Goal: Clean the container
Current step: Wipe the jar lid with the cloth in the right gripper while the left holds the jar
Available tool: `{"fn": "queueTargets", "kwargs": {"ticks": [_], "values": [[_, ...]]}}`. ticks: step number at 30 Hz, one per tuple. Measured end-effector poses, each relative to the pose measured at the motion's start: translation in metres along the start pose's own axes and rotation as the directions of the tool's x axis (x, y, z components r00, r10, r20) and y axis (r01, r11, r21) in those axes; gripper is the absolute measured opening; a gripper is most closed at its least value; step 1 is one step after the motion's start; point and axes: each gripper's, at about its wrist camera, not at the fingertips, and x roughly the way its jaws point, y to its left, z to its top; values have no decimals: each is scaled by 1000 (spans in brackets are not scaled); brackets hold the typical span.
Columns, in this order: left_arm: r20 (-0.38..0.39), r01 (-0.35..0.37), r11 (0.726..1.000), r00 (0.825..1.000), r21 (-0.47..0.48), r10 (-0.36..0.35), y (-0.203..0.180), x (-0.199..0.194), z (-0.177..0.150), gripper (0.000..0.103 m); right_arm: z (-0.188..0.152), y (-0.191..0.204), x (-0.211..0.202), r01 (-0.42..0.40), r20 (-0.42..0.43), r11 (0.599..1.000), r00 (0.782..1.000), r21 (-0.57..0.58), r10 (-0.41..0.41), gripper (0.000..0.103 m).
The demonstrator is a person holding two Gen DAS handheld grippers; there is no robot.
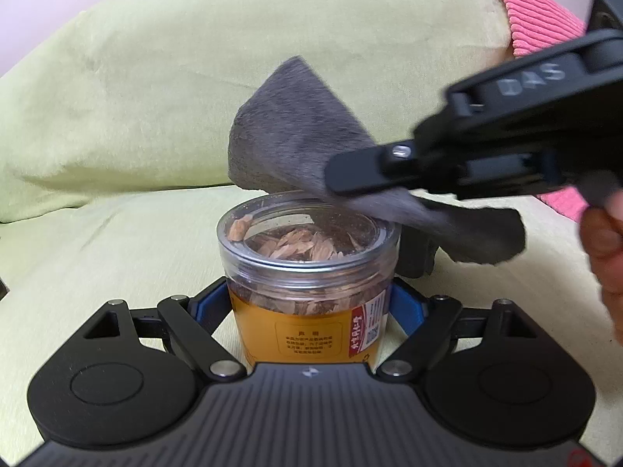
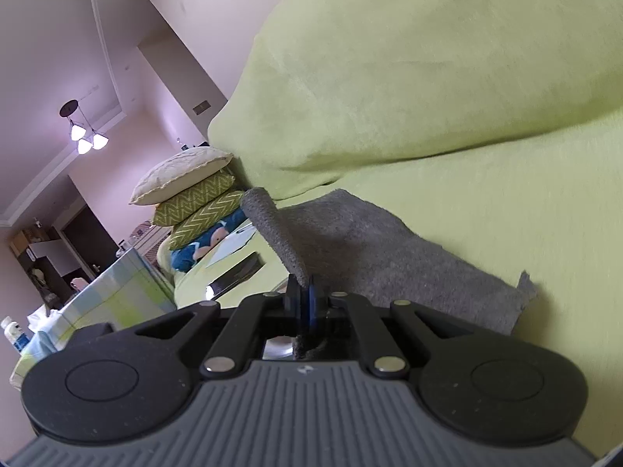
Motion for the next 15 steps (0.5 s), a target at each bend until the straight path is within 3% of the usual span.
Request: {"fn": "queueTargets", "kwargs": {"ticks": [9, 15], "values": [[-2, 4, 1000, 1000, -10, -4, 10, 10, 2, 84, -4, 19, 26, -82, -65, 997, 995, -13, 82, 2], [-1, 5, 1000, 1000, -5, -5, 16, 16, 4, 84, 4, 14, 32, -4, -1, 999, 1000, -44, 4, 1]]}}
